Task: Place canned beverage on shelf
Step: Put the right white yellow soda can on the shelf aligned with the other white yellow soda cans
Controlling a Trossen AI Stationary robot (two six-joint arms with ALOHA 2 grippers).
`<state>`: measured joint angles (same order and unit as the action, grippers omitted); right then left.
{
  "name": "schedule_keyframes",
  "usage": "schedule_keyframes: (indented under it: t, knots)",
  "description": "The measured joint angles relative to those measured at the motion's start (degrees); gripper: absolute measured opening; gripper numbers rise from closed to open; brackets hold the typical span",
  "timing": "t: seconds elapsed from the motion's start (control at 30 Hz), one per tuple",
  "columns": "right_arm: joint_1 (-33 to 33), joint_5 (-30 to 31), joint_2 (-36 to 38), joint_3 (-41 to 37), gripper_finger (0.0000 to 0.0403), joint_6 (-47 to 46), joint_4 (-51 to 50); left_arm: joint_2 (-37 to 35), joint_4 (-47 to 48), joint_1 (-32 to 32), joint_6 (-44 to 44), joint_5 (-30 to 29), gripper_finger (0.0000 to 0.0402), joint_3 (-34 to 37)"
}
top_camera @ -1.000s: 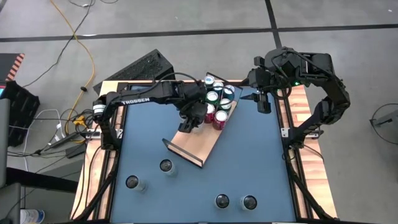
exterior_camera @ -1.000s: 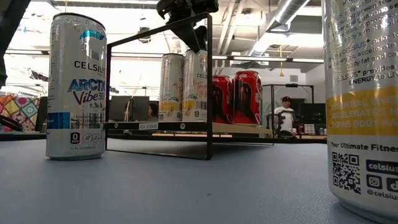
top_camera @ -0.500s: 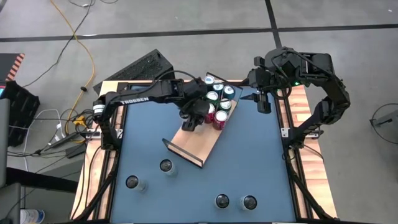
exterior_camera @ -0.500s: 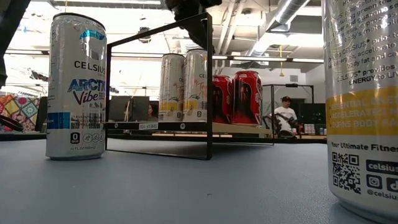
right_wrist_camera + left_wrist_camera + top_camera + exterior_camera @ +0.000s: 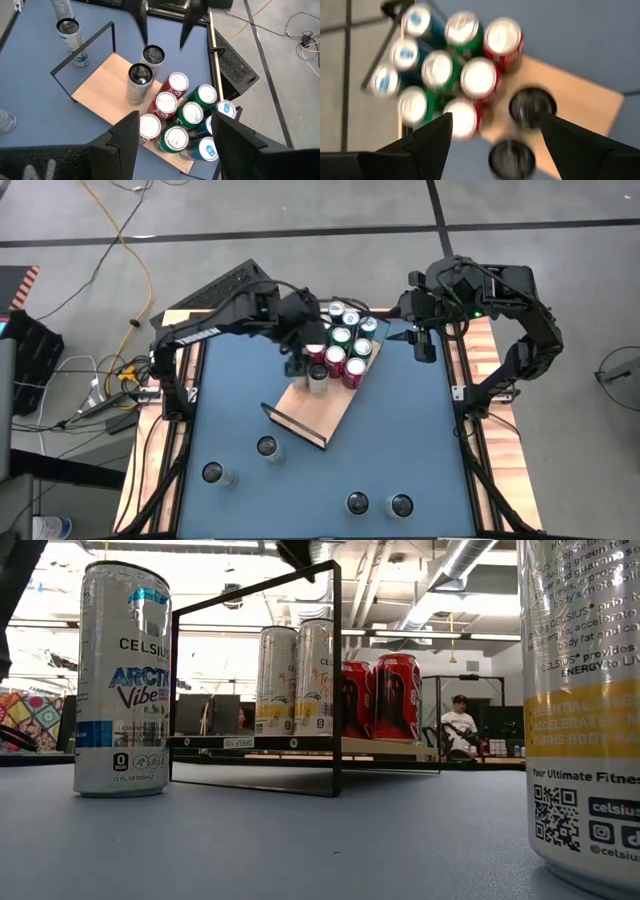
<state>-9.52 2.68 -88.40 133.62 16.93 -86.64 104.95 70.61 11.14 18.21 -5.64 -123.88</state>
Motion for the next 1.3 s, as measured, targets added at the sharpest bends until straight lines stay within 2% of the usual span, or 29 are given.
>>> schedule_keyframes:
  t: [0.13, 0.27, 0.37, 0.6, 0.73, 0.9, 1.1, 1.2, 1.3]
  knots:
    - [0.0, 0.0, 0.0, 0.0, 0.0228, 0.0, -0.8, -1.2, 10.9, 0.1, -3.9, 0.0, 0.0278, -5.4]
    - [0.0, 0.0, 0.0, 0.0, 0.0228, 0.0, -1.7, -6.0, 12.4, -2.3, -7.3, 0.8, 0.0256, -1.2]
    - [0.0, 0.0, 0.0, 0.0, 0.0228, 0.0, -1.7, -11.6, 6.4, -5.3, -9.0, 0.8, 0.0236, 8.7]
    - [0.0, 0.0, -0.9, 0.0, 0.0228, -1.1, -0.9, -25.4, -20.1, -10.2, -19.5, -1.1, 0.02, 40.4]
    - [0.7, -0.4, -2.7, 0.0, 0.0228, -1.0, -1.4, -29.7, -28.5, -11.5, -28.9, 2.2, 0.019, 48.7]
    - [4.4, -2.8, -3.2, 0.0, 0.0228, -0.7, -2.8, -30.4, -30.1, -16.2, -33.7, 4.2, 0.0188, 49.4]
    - [14.8, -6.1, -3.1, 0.0, 0.0228, -3.6, -3.3, -29.8, -31.8, -22.7, -34.2, -1.5, 0.0187, 44.8]
    - [20.2, -5.9, -3.0, 0.0, 0.0228, -7.7, -3.3, -29.8, -32.6, -24.8, -35.0, -3.8, 0.0187, 42.1]
    - [25.3, -5.7, -3.2, 0.0, 0.0228, -15.2, -3.4, -29.9, -33.0, -26.4, -36.5, -3.5, 0.0187, 39.5]
